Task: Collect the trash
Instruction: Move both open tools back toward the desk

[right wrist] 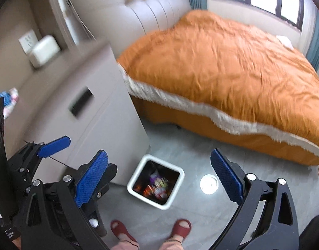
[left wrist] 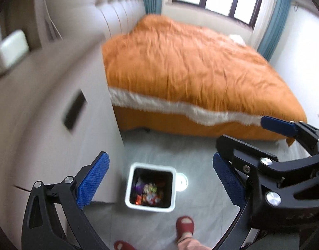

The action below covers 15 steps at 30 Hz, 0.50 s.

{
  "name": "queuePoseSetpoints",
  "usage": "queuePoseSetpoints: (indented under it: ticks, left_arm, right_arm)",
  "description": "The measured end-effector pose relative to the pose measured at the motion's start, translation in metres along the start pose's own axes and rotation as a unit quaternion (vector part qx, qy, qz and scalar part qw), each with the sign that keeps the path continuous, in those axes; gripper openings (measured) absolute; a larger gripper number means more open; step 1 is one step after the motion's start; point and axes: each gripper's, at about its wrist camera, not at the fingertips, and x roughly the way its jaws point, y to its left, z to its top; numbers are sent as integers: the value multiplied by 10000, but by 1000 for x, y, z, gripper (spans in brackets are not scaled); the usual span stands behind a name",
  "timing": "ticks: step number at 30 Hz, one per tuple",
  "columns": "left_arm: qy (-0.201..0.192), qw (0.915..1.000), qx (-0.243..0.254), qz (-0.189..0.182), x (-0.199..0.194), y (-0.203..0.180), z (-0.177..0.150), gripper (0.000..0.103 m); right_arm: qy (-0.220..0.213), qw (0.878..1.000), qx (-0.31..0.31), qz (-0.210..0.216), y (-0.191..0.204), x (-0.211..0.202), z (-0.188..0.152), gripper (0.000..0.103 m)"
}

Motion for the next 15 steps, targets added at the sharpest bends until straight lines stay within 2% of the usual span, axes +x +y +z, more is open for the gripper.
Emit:
queuePoseSetpoints:
  ticks: [3, 8, 11, 15]
  left_arm:
    - [-352, 9991, 58, 248, -39, 14, 17, 98]
    - [-748, 9940, 69, 791, -86, 54, 34, 98]
    - [-938, 9883, -69, 1196, -113, 89, 42, 98]
    - [-1195, 9763, -411, 1757, -149, 142, 45, 98]
  right_arm:
    - [-216, 9995, -80, 206, 17, -19, 19, 98]
    - [-572, 9949, -439, 707, 74, -43, 52, 98]
    - [-730, 9894, -697, 1040, 116, -49, 68, 98]
    - [-952, 9786, -1100, 1453, 172, -53, 87, 98]
